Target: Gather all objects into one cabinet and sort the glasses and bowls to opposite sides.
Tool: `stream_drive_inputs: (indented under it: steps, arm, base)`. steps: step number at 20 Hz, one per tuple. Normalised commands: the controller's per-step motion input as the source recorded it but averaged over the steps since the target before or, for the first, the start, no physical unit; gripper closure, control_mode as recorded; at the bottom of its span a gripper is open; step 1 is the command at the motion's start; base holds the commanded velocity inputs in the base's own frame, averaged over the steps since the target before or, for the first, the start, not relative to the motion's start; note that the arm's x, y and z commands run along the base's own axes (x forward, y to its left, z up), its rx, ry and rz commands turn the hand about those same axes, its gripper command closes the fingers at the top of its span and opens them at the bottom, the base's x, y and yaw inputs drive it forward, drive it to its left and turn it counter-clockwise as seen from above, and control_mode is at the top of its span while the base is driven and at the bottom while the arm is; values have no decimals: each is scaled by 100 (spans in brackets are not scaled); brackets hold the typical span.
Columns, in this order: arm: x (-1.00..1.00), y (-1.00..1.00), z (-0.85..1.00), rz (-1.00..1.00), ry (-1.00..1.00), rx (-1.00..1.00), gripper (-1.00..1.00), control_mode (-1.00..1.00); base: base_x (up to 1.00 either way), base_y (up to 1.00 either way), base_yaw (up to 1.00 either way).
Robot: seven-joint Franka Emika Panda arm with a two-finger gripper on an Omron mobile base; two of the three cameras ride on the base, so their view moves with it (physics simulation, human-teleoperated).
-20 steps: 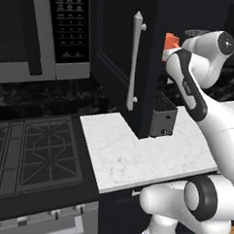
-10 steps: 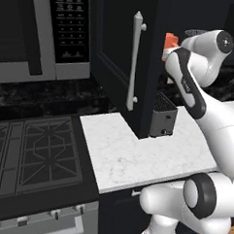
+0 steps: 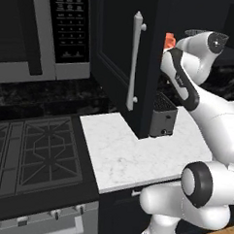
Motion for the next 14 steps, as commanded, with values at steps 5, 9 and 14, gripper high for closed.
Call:
stream_drive_inputs:
  steps: [5, 9, 14]
  arm:
    - [39, 0, -14, 0, 1, 0, 100, -100]
    - [26, -2, -10, 0, 0, 0, 100, -100]
    - [21, -9, -7, 0, 0, 0, 100, -100]
  base:
    - [0, 0, 0]
    - [0, 0, 0]
    - [0, 0, 0]
